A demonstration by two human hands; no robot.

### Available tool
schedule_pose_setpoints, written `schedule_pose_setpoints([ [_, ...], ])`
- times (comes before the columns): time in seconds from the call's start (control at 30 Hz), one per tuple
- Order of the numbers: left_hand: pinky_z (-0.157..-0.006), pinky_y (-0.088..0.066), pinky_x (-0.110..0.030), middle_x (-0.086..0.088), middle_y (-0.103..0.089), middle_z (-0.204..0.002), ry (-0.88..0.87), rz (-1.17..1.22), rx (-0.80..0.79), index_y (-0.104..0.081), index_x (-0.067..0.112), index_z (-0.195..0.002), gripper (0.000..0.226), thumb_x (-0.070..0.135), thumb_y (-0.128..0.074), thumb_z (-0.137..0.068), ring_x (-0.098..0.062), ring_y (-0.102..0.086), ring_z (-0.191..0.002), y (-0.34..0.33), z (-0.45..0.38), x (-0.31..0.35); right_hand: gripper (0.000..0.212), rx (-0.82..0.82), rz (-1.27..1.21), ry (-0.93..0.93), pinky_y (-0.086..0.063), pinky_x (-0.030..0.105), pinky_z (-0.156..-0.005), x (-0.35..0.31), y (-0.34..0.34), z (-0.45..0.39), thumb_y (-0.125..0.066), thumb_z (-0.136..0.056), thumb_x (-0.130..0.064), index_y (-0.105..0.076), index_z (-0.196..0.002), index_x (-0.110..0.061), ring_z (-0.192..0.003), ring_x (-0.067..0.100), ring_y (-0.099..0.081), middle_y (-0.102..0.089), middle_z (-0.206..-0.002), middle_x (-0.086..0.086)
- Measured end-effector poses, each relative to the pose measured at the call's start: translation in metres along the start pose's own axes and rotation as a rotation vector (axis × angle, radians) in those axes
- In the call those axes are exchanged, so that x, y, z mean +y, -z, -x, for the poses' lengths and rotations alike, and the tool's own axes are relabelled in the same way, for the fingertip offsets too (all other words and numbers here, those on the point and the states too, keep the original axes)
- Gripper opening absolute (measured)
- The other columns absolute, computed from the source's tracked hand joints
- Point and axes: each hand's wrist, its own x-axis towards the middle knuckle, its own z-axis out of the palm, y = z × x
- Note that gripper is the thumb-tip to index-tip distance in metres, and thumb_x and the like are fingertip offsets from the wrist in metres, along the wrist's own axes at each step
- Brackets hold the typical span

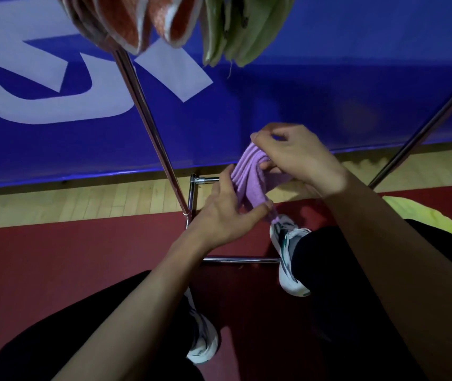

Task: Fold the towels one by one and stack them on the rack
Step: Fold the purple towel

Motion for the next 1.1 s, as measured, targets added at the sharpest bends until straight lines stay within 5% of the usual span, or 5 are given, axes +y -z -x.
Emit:
schedule_pose_setpoints([
  [0.3,-0.065,-0.044,-0.033,-0.003,-0.061,-0.097,-0.019,-0.164,0.062,-0.041,0.02,-0.11,0.037,0.026,-0.069,-0.088,-0.023,-0.058,-0.08,0.012,-0.003,-0.003,0.035,-0.023,-0.118,-0.005,-0.064,0.036,-0.083,-0.006,0.013,0.001,-0.066,-0.098,-0.04,-0.069,-0.097,-0.005,-0.07,0.015,-0.07,-0.064,-0.076,0.005],
  [0.67,-0.077,-0.05,-0.039,-0.009,-0.069,-0.093,-0.09,-0.523,-0.127,-0.049,0.025,-0.082,0.022,0.022,-0.069,-0.092,-0.037,-0.065,-0.093,0.036,-0.008,-0.005,0.034,-0.003,0.423,0.056,-0.042,0.022,-0.063,0.016,0.037,-0.002,-0.07,-0.09,-0.05,-0.069,-0.077,-0.018,-0.063,0.006,-0.056,-0.065,-0.065,-0.005],
  [0.87,-0.078,-0.057,-0.042,-0.004,-0.068,-0.083,-0.032,-0.551,-0.235,-0.064,0.017,-0.079,0.029,0.045,-0.061,-0.083,-0.029,-0.063,-0.083,0.044,-0.006,-0.006,0.036,-0.072,0.332,0.068,-0.039,0.011,-0.049,0.008,0.047,0.002,-0.068,-0.096,-0.045,-0.066,-0.081,-0.012,-0.044,0.004,-0.047,-0.059,-0.06,0.003],
  [1.0,-0.077,-0.053,-0.038,-0.006,-0.067,-0.085,-0.044,-0.549,-0.261,-0.065,0.013,-0.078,0.023,0.028,-0.064,-0.095,-0.029,-0.062,-0.085,0.051,-0.007,-0.009,0.048,-0.093,0.283,0.047,-0.053,0.031,-0.071,0.017,0.044,0.0,-0.062,-0.097,-0.053,-0.068,-0.088,-0.006,-0.057,0.012,-0.059,-0.065,-0.062,0.007],
  [1.1,-0.088,-0.042,-0.021,-0.006,-0.071,-0.118,-0.075,-0.36,-0.252,-0.067,0.009,-0.092,0.006,0.014,-0.063,-0.094,-0.017,-0.054,-0.126,0.054,-0.003,-0.002,0.05,-0.12,0.178,0.033,-0.06,0.051,-0.087,0.017,0.043,-0.004,-0.062,-0.088,-0.064,-0.069,-0.092,-0.014,-0.061,0.015,-0.061,-0.067,-0.065,0.008],
])
